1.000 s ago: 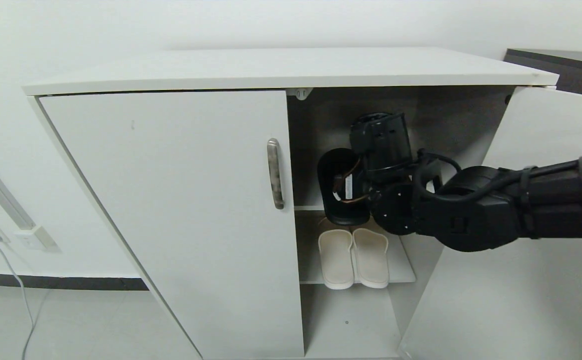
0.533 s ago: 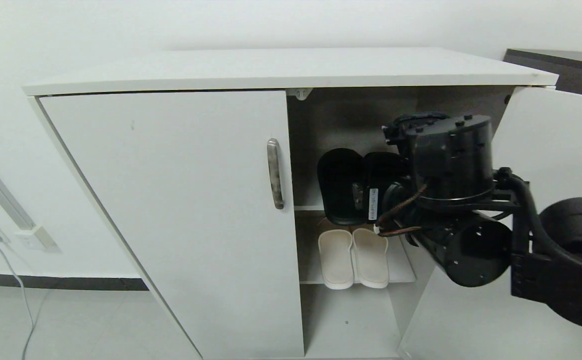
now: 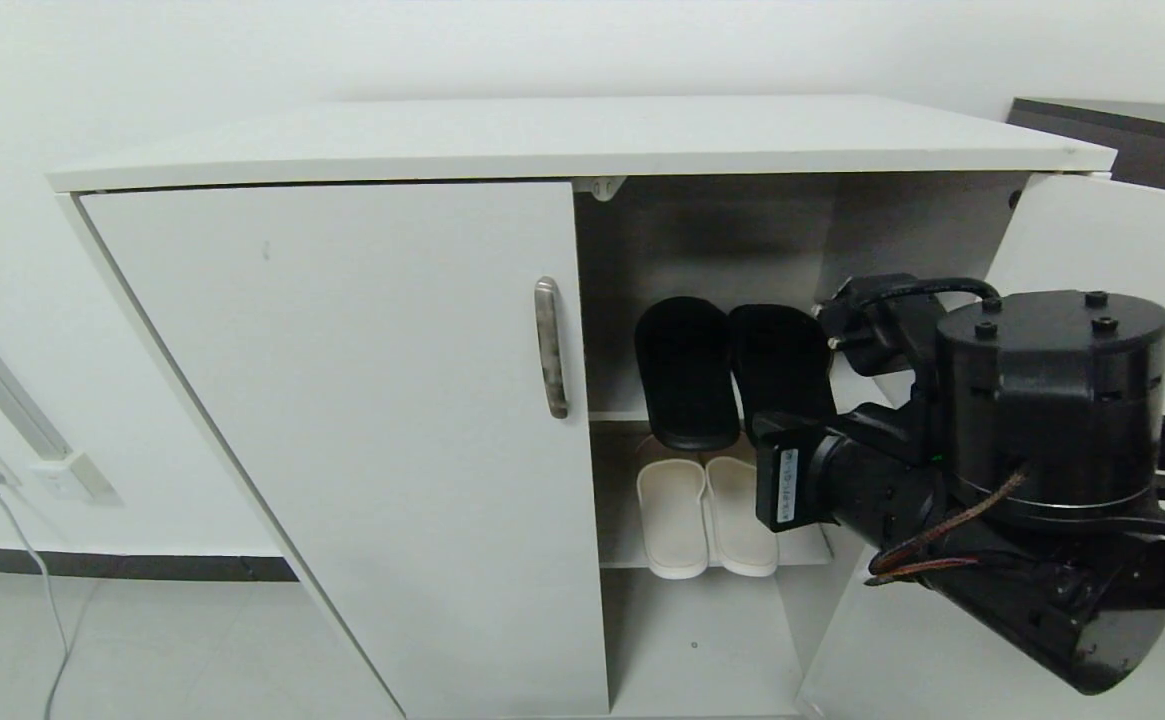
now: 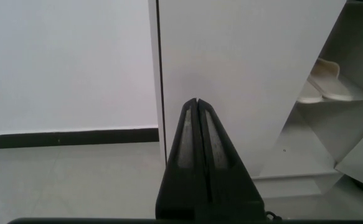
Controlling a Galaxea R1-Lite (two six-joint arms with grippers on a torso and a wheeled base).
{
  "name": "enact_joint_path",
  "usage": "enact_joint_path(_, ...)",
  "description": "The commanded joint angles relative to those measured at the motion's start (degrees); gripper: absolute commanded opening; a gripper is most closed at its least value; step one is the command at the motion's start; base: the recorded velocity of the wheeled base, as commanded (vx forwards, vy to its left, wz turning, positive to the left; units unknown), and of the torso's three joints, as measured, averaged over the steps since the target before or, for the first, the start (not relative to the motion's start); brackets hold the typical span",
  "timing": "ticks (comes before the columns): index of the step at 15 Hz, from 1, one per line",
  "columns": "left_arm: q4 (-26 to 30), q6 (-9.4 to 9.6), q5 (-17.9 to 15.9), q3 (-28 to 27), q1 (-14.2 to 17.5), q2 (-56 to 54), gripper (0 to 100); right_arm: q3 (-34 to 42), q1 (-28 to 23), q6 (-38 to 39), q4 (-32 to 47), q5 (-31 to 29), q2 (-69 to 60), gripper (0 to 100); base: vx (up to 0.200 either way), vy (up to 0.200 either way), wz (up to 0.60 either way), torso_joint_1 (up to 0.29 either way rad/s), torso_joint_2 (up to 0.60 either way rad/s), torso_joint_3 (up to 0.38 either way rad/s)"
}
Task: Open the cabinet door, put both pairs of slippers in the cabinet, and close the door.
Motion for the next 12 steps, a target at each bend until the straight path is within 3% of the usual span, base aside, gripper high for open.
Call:
enact_joint_path(1, -0.01, -0.01, 0.01, 0.01, 0.0, 0.07, 0, 0.25, 0.06, 0.21, -0.17, 0.06, 0.74, 0, 0.0, 0.0, 0.0, 0.0, 0.0, 0.0)
enact_joint_path(3, -0.01, 0.16, -0.08, 0.01, 0.0, 0.07, 0, 0.95, 0.24, 0.12, -1.57, 0.06, 1.36, 0, 0.0, 0.0, 0.0, 0.0, 0.0, 0.0)
enact_joint_path(12, 0.08, 0.08, -0.08, 0.01, 0.0, 0.07, 0, 3.85, 0.24, -0.94, -2.71, -0.03, 1.89, 0, -0.2, 0.0, 0.0, 0.004, 0.0, 0.002)
